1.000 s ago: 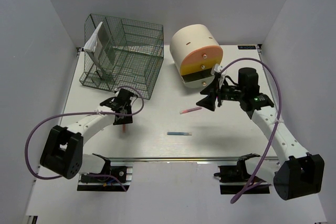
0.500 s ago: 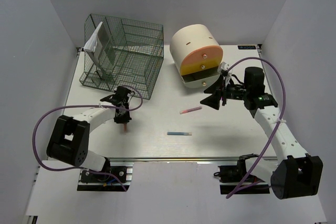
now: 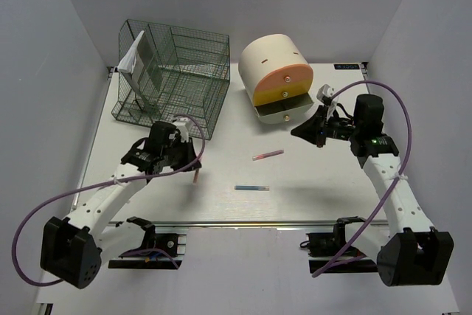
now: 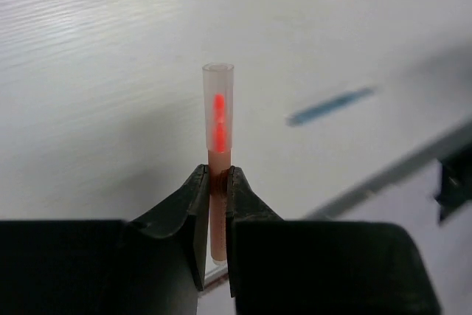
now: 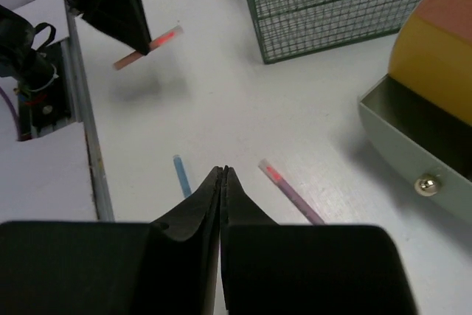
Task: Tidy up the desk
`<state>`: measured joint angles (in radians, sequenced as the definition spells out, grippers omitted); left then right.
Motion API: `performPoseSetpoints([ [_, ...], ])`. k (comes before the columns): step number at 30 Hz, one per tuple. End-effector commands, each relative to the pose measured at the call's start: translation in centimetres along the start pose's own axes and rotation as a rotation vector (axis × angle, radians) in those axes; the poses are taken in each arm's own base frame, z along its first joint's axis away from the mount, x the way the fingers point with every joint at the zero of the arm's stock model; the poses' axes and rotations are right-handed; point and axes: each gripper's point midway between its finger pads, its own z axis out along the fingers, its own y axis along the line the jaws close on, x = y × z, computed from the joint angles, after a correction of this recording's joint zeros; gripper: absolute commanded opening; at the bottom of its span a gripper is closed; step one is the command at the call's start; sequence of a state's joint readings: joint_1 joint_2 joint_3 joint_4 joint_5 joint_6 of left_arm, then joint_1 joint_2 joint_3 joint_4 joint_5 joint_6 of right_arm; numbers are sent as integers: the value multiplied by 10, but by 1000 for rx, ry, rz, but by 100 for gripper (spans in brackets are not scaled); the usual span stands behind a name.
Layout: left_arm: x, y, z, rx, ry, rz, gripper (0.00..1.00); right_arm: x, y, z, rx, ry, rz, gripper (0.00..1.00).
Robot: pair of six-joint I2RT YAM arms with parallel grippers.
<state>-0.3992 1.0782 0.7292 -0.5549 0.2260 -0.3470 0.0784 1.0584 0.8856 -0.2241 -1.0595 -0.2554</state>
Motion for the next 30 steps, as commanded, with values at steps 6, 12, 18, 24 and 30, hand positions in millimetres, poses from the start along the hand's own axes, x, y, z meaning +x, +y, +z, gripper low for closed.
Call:
performPoseSetpoints([
  [6, -13, -134, -37, 595, -65, 251, 0, -20, -13, -18, 109, -61, -45, 0],
  [12, -75, -201, -15, 571, -171, 500, 0, -26, -41, -43, 300, -93, -57, 0],
  [18, -159, -227, 25, 441, -392, 725, 0, -26, -44, -55, 317, -121, -39, 0],
  [24, -200, -238, 80, 368, -482, 850, 1, -24, -43, -61, 291, -136, -22, 0],
  [30, -230, -239, 111, 315, -599, 887, 2, -25, -41, -65, 292, -145, -33, 0],
])
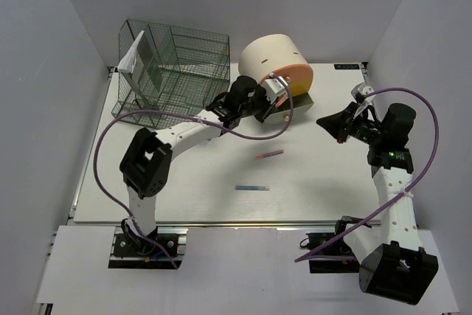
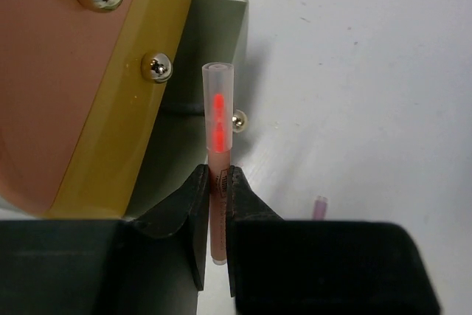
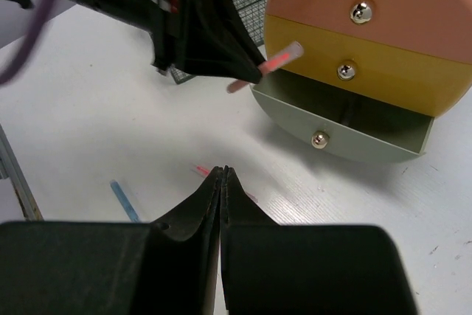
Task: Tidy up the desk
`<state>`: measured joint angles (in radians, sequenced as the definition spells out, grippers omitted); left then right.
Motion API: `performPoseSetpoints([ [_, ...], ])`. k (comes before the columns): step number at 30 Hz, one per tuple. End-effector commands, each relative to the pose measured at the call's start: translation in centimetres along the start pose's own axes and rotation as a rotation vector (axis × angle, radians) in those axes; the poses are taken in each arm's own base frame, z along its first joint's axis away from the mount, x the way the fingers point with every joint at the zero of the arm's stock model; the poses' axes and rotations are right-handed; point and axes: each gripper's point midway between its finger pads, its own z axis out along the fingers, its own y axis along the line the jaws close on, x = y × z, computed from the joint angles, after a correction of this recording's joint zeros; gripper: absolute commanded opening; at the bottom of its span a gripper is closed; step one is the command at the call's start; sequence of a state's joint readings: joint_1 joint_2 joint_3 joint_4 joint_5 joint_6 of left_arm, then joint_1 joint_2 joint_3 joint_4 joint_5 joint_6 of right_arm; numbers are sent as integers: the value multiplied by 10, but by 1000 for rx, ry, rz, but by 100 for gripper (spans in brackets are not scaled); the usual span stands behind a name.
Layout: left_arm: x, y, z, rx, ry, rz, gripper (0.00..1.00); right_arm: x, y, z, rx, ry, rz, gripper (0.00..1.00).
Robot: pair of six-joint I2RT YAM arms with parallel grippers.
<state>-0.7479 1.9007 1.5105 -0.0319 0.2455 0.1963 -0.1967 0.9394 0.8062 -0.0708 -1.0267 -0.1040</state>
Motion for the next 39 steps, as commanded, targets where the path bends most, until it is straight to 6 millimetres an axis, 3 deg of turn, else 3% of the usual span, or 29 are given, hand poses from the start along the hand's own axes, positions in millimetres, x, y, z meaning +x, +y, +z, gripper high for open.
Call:
performPoseSetpoints([
  [1, -42, 25, 6, -78, -149, 101, 2, -9, 7, -3, -26, -34, -46, 0],
  [10, -48, 39, 24, -141, -218, 117, 3, -8, 12, -5, -52, -39, -50, 0],
  [21, -20, 47, 50, -178, -166, 183, 8, -1, 11, -6, -53, -34, -42, 0],
  [22, -18, 48, 50, -185, -161, 183, 9, -6, 9, -5, -53, -46, -69, 0],
  [24, -15, 50, 50, -200, -152, 182, 21, -4, 9, -5, -57, -45, -76, 1],
  [25, -14, 51, 50, -208, -150, 181, 29, -3, 11, -5, -70, -44, -78, 7],
  [26, -15, 54, 48, -223, -156, 181, 39, -2, 12, -5, -76, -44, -89, 10],
  [29, -16, 54, 42, -234, -161, 180, 52, 2, 16, -5, -99, -41, -110, 25],
  [30, -21, 54, 38, -235, -170, 180, 55, 2, 18, -4, -112, -41, -124, 35],
  [33, -35, 50, 29, -221, -202, 168, 58, 8, 25, -4, -142, -28, -162, 49],
  [37, -72, 42, -9, -215, -287, 105, 57, 20, 41, 5, -241, 2, -238, 57],
  [38, -77, 39, -18, -210, -300, 65, 55, 25, 38, 8, -249, 18, -247, 58],
  [39, -85, 31, -38, -197, -315, 21, 44, 31, 47, 14, -293, 44, -301, 59],
])
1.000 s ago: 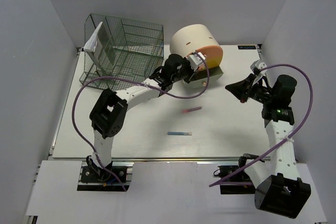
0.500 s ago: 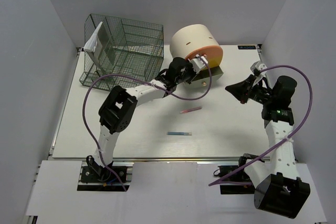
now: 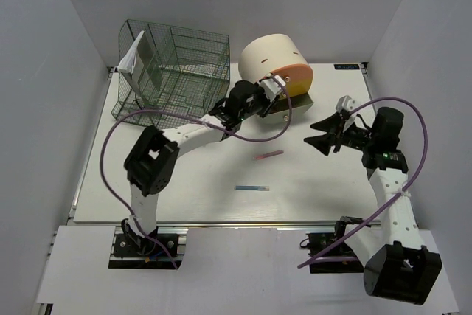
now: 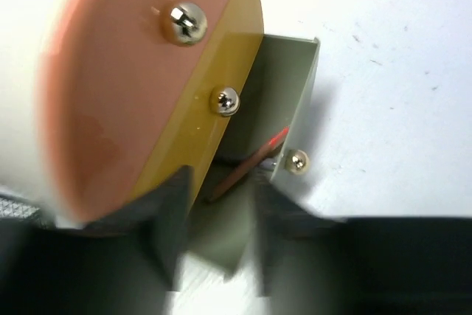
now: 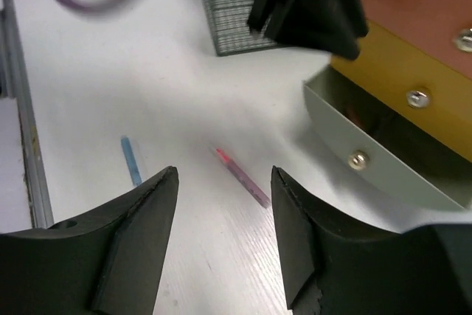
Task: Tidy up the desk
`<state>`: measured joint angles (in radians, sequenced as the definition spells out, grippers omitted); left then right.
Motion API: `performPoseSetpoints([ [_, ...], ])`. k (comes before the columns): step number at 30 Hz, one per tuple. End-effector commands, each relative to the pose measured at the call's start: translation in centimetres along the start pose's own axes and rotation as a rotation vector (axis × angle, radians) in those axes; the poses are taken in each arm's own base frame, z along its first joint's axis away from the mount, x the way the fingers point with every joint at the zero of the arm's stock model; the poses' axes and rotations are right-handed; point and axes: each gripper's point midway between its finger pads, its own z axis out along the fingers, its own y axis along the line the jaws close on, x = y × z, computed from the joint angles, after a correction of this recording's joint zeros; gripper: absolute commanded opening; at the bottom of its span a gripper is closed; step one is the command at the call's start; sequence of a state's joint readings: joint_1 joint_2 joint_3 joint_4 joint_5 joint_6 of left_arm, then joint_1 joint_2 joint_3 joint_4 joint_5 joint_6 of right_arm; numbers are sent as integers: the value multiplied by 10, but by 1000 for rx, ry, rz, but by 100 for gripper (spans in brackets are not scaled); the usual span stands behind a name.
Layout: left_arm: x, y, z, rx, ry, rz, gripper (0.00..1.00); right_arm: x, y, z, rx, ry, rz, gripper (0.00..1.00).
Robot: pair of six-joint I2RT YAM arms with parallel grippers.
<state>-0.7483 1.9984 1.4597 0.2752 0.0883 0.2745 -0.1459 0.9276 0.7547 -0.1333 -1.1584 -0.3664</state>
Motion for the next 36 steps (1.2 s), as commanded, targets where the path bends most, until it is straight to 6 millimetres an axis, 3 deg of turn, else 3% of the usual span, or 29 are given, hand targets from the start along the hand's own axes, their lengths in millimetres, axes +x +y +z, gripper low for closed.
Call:
performPoseSetpoints([
  [1, -99, 12, -67, -11, -191, -100, 36, 15, 17, 15, -123, 62, -133, 59],
  [4, -89, 1, -103, 44, -134, -203, 19, 46, 20, 29, -189, 178, -241, 61],
  [5, -90, -1, -128, 34, -129, -225, 16, 64, 23, 39, -222, 251, -267, 62],
  [7, -62, -6, -154, 30, -30, -257, 13, 89, 25, 42, -282, 337, -365, 66],
  [8, -51, -10, -175, 26, -7, -267, 13, 104, 34, 51, -351, 378, -386, 69],
  [9, -32, -17, -189, 31, 53, -275, 14, 115, 29, 51, -353, 441, -423, 70],
  [11, -5, -25, -218, 23, 92, -277, 32, 133, 29, 63, -400, 516, -496, 69],
  [13, 11, -33, -235, 31, 116, -280, 49, 139, 29, 76, -428, 548, -554, 68],
  [14, 30, -40, -244, 35, 144, -284, 60, 150, 25, 79, -438, 594, -555, 67],
  [15, 22, -38, -255, 27, 98, -278, 65, 146, 24, 88, -446, 598, -575, 64],
  [17, 15, -42, -263, 29, 61, -245, 74, 157, 21, 99, -468, 642, -571, 63],
  [19, 7, -35, -269, 10, 42, -225, 76, 155, 16, 112, -464, 652, -587, 64],
  [25, 18, -9, -281, -113, 119, -162, 76, 181, 6, 131, -494, 753, -548, 61],
  [36, 7, 8, -302, -226, 68, -125, 77, 210, -8, 136, -502, 880, -519, 54],
])
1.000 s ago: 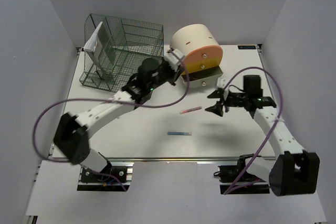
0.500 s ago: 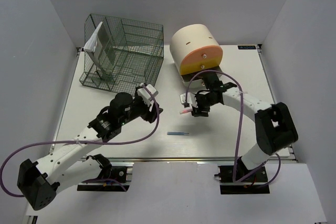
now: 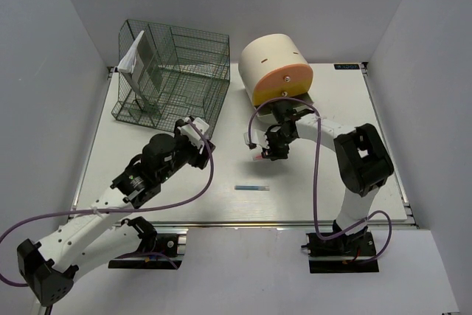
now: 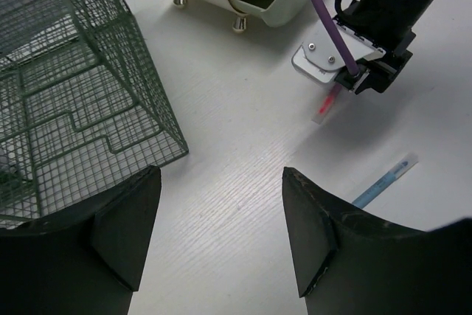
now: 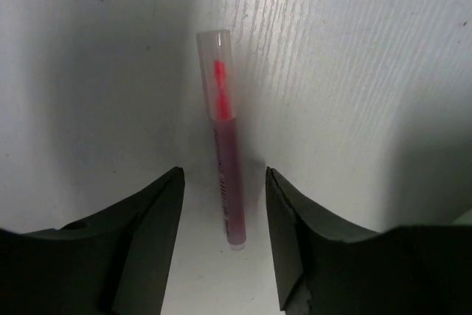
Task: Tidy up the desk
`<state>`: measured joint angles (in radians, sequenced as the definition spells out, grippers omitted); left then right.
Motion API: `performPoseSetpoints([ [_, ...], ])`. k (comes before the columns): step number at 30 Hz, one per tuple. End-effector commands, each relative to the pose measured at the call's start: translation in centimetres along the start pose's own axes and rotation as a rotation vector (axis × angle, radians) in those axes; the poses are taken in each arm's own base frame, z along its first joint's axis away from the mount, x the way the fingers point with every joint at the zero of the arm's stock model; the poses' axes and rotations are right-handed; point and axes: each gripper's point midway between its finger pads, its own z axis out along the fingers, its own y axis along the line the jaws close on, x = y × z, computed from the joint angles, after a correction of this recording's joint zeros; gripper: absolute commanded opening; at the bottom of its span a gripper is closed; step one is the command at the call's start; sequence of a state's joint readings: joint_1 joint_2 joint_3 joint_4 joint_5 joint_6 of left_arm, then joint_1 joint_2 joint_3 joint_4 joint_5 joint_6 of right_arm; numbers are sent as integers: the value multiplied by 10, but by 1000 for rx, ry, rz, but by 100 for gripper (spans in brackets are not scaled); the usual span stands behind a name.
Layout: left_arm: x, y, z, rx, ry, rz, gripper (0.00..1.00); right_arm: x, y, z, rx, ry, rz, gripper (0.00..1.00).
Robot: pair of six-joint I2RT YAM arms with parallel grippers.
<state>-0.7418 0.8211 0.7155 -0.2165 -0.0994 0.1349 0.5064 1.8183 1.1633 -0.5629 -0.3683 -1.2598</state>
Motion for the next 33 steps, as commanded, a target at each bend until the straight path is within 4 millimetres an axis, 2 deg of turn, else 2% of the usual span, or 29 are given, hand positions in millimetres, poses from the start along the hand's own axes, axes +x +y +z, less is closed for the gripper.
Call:
performPoseSetpoints([
  [1, -10, 10, -9, -50, -35, 10, 77, 2, -7, -1, -3, 40, 5, 53],
  [6, -12, 12, -12, -56, -46, 11, 77, 13, 3, 4, -40, 70, 26, 38],
  [7, -11, 11, -11, -56, -43, 10, 77, 14, 6, 5, -43, 77, 26, 30],
  [9, -12, 11, -11, -52, -43, 9, 77, 16, 11, 2, -43, 81, 29, 23],
  [11, -12, 11, -12, -51, -47, 10, 77, 13, 14, -4, -40, 68, 29, 13],
  [14, -13, 9, -12, -43, -54, 9, 77, -10, 17, -28, -19, -11, 52, 6],
  [15, -13, 9, -12, -42, -54, 9, 77, -23, 8, -45, 29, -42, 42, 5],
  [17, -14, 7, -12, -30, -57, 10, 77, -34, 1, -63, 81, -69, 56, 3],
  [18, -14, 7, -12, -27, -59, 11, 77, -43, -9, -80, 143, -83, 42, 3],
  [20, -13, 3, -11, -7, -58, 14, 77, -40, -24, -99, 240, -41, 48, 2],
  [21, -14, 2, -11, 1, -60, 17, 77, -45, -39, -112, 320, -40, 26, 2],
  [22, -12, 0, -10, 11, -54, 19, 77, -35, -50, -122, 384, 13, 30, 2],
  [24, -12, -6, -10, 43, -58, 23, 77, -29, -73, -138, 499, 58, 3, 1],
  [27, -8, -14, -6, 87, -41, 32, 77, -7, -98, -155, 618, 180, -11, 1],
  [28, -7, -15, -5, 95, -38, 34, 77, -7, -110, -163, 671, 196, -25, 1],
  [32, -2, -23, -2, 137, -21, 38, 77, -1, -142, -178, 779, 256, -73, 2],
  [33, -1, -24, -1, 139, -15, 40, 77, 3, -148, -172, 770, 272, -76, 3],
])
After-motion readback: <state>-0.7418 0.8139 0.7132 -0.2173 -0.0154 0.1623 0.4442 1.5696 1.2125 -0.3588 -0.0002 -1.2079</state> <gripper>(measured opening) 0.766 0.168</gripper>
